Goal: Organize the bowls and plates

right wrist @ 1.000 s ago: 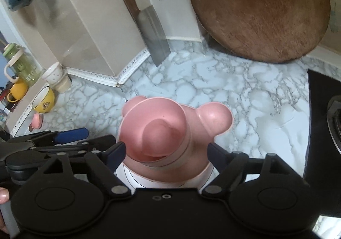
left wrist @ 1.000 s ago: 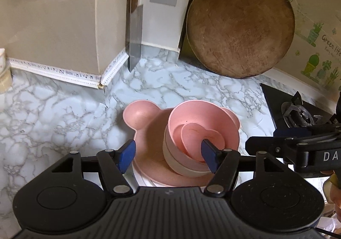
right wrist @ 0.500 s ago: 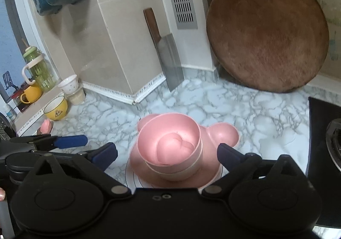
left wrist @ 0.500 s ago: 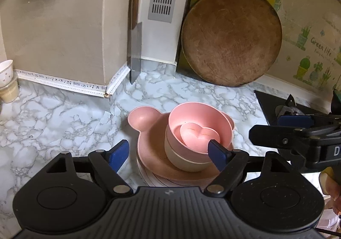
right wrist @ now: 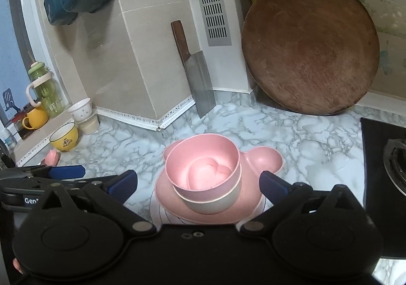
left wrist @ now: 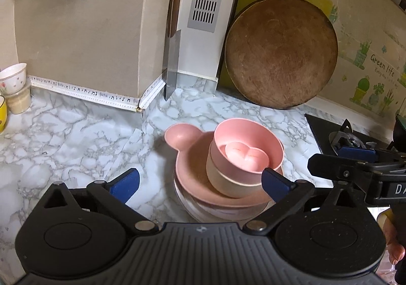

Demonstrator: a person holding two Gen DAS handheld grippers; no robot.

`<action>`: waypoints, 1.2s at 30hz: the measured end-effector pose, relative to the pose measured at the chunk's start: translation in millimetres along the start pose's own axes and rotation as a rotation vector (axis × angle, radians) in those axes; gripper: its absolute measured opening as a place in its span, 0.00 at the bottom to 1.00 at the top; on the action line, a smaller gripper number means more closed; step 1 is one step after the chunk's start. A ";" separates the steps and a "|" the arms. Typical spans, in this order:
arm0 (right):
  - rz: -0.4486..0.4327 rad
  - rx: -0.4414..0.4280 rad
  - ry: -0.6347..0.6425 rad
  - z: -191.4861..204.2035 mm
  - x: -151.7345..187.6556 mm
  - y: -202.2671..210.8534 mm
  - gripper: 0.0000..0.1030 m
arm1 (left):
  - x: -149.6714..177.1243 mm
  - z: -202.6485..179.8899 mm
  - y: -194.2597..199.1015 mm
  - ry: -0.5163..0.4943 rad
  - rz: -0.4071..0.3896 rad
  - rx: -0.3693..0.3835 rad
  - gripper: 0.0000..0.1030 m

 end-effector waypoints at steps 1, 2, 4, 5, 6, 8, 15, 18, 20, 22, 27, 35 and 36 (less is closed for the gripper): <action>-0.006 0.007 0.005 1.2 2.1 0.8 1.00 | 1.7 0.7 0.8 -0.001 0.001 -0.001 1.00; -0.012 0.014 0.011 2.4 4.3 1.5 1.00 | 3.1 1.2 1.7 -0.004 0.000 -0.003 1.00; -0.019 0.022 0.025 5.8 7.9 2.8 1.00 | 6.0 1.9 3.2 -0.009 0.000 -0.009 1.00; -0.020 0.028 0.029 7.1 9.3 3.0 1.00 | 7.6 2.5 3.6 -0.007 0.004 -0.011 1.00; -0.022 0.037 0.031 8.3 10.6 3.4 1.00 | 9.0 3.3 3.6 -0.006 0.010 -0.012 1.00; -0.029 0.054 0.037 10.7 12.5 4.6 1.00 | 11.4 4.5 4.1 -0.005 0.017 -0.008 1.00; -0.045 0.062 0.039 16.5 13.3 7.9 1.00 | 14.2 6.4 7.5 -0.001 0.015 0.000 1.00; -0.039 0.061 0.026 15.9 14.7 7.1 1.00 | 14.6 7.2 8.5 0.002 0.012 0.003 1.00; -0.033 0.063 0.019 16.2 15.9 6.9 1.00 | 14.8 7.5 10.1 0.006 0.006 0.004 1.00; -0.034 0.065 0.012 15.9 16.7 7.5 1.00 | 14.2 7.0 12.1 0.000 -0.005 -0.004 1.00; -0.031 0.069 0.001 14.0 16.9 8.7 1.00 | 13.8 4.5 16.1 -0.013 -0.016 -0.015 1.00; -0.018 0.057 -0.008 13.6 19.4 9.5 1.00 | 13.7 3.3 18.2 -0.009 -0.019 -0.014 1.00; -0.018 0.059 -0.006 13.7 20.0 10.0 1.00 | 13.7 3.1 18.3 -0.009 -0.020 -0.017 1.00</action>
Point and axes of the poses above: each gripper's, at about its wrist camera, not at the fingertips, and y roughly against the way its jaws point, z to its left, x to its underside, the point moved 6 cm from there along -y, roughly the way its jaws point, and after that the axes turned 11 degrees about -x, right-handed, at the moved point
